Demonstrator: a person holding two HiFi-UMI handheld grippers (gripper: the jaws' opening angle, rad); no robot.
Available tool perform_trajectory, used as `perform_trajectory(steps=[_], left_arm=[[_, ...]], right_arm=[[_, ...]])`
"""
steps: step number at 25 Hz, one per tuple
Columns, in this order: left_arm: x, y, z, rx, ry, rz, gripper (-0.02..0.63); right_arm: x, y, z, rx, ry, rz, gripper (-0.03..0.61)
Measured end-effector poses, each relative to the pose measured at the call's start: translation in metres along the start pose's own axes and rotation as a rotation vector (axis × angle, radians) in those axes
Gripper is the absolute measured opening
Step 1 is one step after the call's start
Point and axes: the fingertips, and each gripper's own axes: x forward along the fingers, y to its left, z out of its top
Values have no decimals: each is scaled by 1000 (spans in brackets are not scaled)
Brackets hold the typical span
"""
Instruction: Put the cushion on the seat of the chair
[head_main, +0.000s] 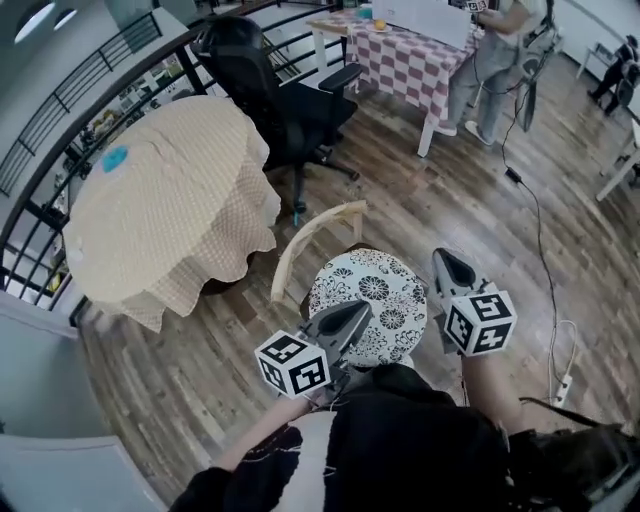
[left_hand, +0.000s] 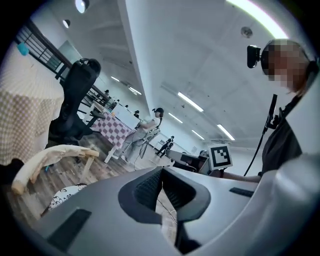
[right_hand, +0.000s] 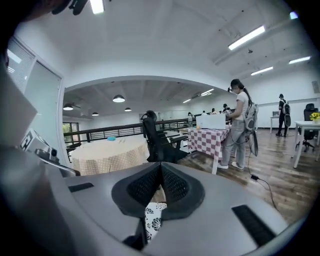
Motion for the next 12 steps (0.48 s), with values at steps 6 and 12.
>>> perform_trajectory(steps=[6, 12], left_arm=[[-75, -5, 3, 21, -11, 29, 15], [-127, -22, 2, 78, -21, -18, 15]], right_arm=[[-52, 45, -9, 76, -23, -75, 17], [-86, 100, -33, 66, -17, -102, 17]])
